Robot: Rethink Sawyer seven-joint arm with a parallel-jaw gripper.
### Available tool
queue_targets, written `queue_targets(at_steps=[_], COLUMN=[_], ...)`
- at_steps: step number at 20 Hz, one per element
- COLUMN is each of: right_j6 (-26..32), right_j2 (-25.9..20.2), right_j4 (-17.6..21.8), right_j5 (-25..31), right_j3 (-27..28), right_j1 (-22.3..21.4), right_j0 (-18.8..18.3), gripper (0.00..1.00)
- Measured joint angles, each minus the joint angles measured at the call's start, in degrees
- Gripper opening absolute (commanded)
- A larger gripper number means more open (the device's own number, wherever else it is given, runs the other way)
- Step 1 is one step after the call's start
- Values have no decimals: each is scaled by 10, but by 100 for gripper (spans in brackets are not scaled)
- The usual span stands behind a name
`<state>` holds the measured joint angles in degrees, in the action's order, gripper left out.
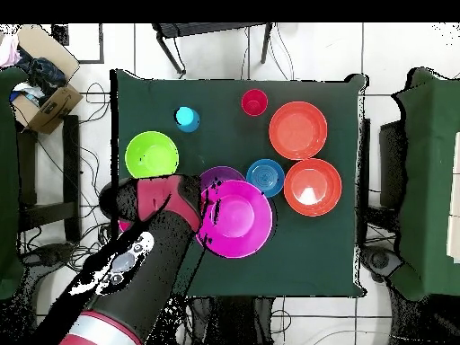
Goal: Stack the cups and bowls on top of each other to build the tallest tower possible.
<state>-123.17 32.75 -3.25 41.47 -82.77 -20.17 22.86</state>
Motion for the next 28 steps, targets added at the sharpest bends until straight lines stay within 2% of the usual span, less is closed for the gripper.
queue_targets(at_steps=[18, 28], right_j6=[0, 0], right_j2=[0, 0], right_j4=[0, 0], right_j5=[-1, -35], right_j3=[0, 0], right_j1=[3, 4], right_j0=[-9, -10], gripper=[0, 0])
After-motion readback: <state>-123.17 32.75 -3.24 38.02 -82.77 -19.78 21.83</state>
